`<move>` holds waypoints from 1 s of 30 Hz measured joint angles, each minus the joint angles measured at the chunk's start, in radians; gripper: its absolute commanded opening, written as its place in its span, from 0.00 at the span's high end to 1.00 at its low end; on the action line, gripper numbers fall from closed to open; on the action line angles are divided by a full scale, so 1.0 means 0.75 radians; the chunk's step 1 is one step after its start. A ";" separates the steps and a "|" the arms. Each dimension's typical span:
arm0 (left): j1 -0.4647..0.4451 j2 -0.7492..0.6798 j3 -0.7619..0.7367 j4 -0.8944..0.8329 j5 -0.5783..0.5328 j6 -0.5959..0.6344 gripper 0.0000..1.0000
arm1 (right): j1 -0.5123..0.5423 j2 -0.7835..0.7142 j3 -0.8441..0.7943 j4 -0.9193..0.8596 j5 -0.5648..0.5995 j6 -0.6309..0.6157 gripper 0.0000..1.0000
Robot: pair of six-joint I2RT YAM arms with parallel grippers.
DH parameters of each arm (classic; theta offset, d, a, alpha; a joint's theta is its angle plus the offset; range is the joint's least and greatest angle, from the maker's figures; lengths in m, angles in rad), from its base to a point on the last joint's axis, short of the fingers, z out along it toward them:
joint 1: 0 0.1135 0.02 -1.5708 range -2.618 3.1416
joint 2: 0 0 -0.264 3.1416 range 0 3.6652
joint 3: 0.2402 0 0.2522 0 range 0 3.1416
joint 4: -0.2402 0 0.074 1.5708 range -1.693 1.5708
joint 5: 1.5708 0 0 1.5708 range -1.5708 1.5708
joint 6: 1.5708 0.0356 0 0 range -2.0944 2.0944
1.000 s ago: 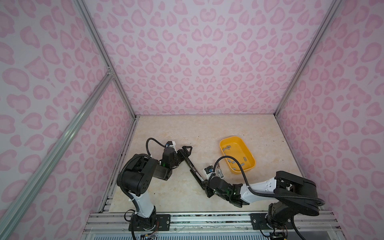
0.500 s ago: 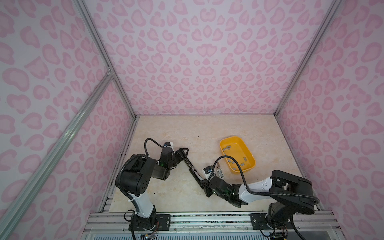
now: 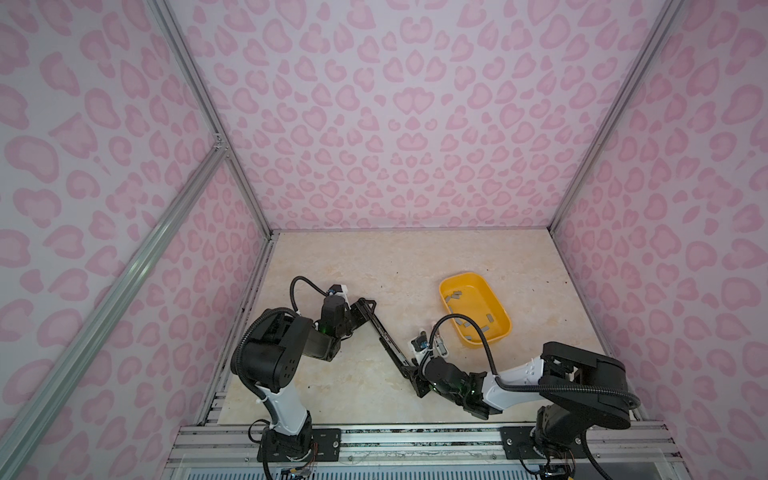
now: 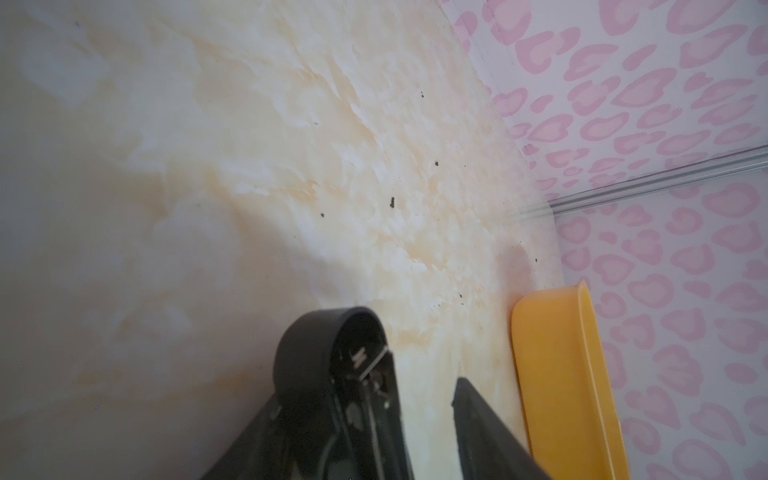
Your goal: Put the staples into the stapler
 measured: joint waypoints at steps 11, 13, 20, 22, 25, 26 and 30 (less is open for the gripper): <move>0.000 -0.001 -0.005 0.006 -0.003 0.012 0.39 | 0.028 -0.011 -0.028 0.072 0.023 -0.024 0.71; 0.000 -0.002 -0.006 0.007 -0.003 0.013 0.39 | 0.032 -0.006 -0.027 0.073 0.035 -0.034 0.71; 0.000 -0.002 -0.009 0.009 -0.003 0.022 0.39 | 0.041 0.017 -0.025 0.073 0.058 -0.035 0.74; 0.000 -0.002 -0.009 0.010 -0.003 0.022 0.39 | 0.046 0.017 -0.025 0.074 0.064 -0.035 0.78; 0.000 -0.002 -0.011 0.016 -0.003 0.022 0.39 | 0.051 0.017 -0.025 0.073 0.082 -0.039 0.83; 0.000 -0.002 -0.012 0.018 -0.003 0.022 0.39 | 0.052 0.017 -0.025 0.073 0.086 -0.039 0.84; 0.000 -0.018 -0.019 0.004 -0.006 0.037 0.41 | 0.053 0.016 -0.022 0.070 0.099 -0.043 0.88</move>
